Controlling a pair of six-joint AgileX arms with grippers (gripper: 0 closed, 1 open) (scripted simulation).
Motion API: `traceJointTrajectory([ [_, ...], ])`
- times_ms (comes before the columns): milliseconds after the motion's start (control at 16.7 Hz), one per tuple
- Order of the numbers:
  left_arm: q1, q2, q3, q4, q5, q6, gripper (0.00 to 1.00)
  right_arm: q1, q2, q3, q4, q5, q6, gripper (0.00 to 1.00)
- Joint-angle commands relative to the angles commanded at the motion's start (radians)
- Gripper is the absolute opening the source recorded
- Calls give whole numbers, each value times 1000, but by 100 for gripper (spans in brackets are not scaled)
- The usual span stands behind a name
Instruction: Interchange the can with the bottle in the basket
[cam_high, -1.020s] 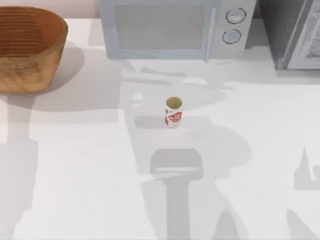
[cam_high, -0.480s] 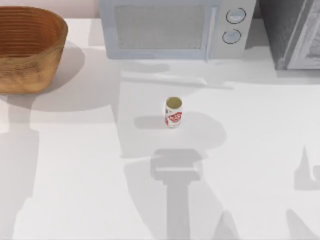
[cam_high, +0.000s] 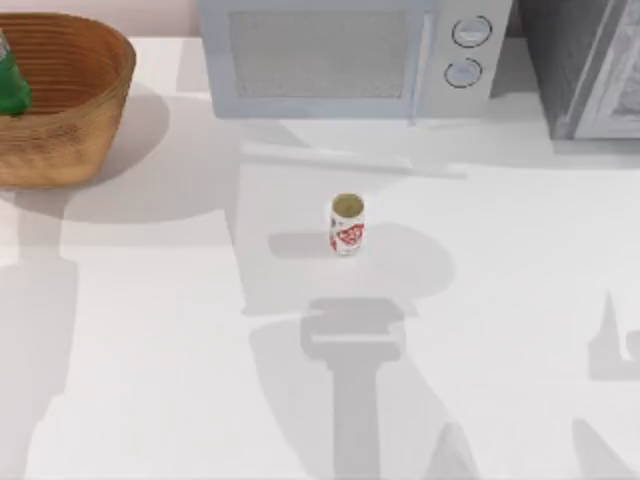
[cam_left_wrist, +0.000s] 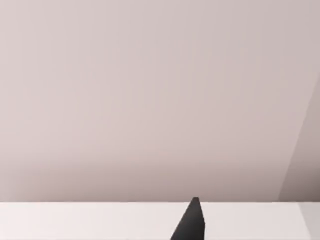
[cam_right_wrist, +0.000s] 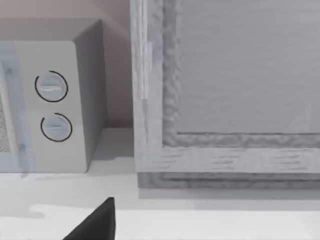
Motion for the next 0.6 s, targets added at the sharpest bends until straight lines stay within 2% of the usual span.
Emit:
traceJointTrajectory([
  [240,0,0,0,0,0,0,98,0,0,0,0,0,0,100],
  [600,0,0,0,0,0,0,100,0,0,0,0,0,0,100],
])
